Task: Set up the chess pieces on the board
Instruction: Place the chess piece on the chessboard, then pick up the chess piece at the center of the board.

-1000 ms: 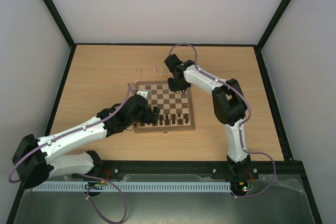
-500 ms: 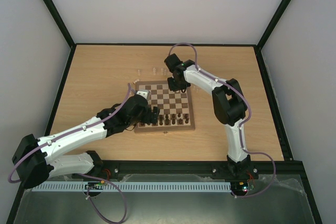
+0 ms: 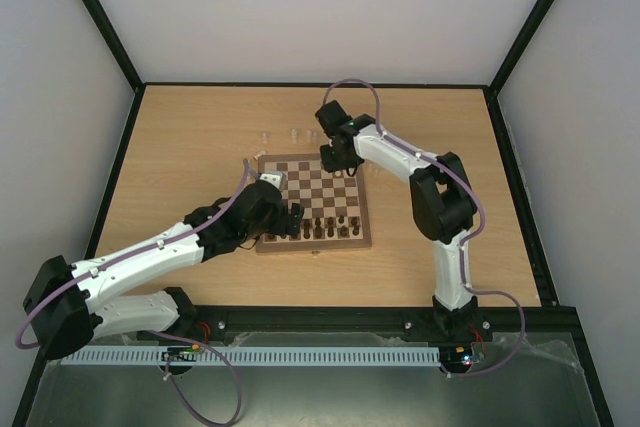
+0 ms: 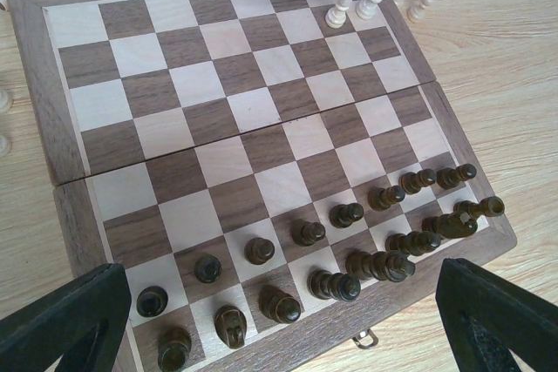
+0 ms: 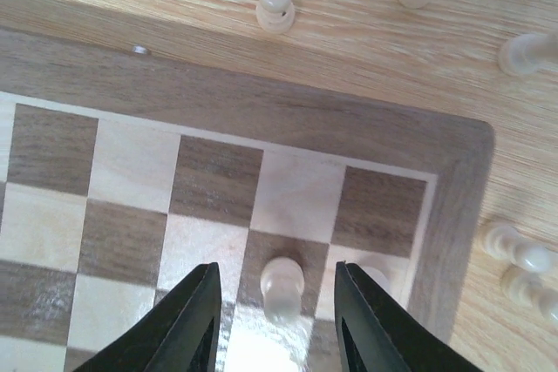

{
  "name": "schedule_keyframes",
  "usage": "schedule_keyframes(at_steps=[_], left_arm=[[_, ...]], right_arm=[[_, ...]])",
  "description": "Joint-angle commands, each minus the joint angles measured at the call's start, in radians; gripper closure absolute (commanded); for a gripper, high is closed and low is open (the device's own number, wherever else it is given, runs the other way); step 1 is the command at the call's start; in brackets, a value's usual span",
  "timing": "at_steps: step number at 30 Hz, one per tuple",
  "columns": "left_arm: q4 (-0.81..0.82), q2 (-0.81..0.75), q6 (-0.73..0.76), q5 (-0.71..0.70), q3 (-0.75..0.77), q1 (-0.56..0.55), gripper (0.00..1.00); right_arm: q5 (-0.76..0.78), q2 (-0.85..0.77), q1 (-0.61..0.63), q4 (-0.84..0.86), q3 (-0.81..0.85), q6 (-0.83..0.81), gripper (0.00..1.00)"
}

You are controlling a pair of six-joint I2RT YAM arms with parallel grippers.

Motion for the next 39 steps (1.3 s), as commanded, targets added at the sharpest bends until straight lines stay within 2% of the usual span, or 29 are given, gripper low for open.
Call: schedule_keyframes(at_steps=[1, 7, 12, 19, 24, 33, 39], left_arm=[[-0.020, -0.014, -0.006, -0.015, 0.005, 0.008, 0.01], [-0.021, -0.018, -0.006, -0.011, 0.002, 0.007, 0.01], [-0.021, -0.024, -0.003, -0.007, 0.002, 0.007, 0.01], [-0.025, -0.029, -0.004, -0.006, 0.001, 0.008, 0.01], [-0.039, -0.044, -0.005, -0.019, -0.001, 0.008, 0.01], [-0.038, -0.046, -0.002, -0.019, 0.000, 0.008, 0.01], [-0.040, -0.051, -0.001, -0.022, -0.002, 0.009, 0.01]], right_arm=[[0.017, -0.117, -0.027, 0.006, -0.057, 0.008, 0.63], [0.010, -0.199, -0.130, 0.034, -0.163, 0.032, 0.63], [0.015, -0.197, -0.182, 0.040, -0.225, 0.044, 0.63], [0.006, -0.137, -0.197, 0.058, -0.248, 0.044, 0.64], [0.020, -0.100, -0.200, 0.053, -0.229, 0.044, 0.71], [0.042, -0.041, -0.206, 0.053, -0.225, 0.041, 0.72], [0.039, -0.041, -0.208, 0.055, -0.221, 0.041, 0.86]])
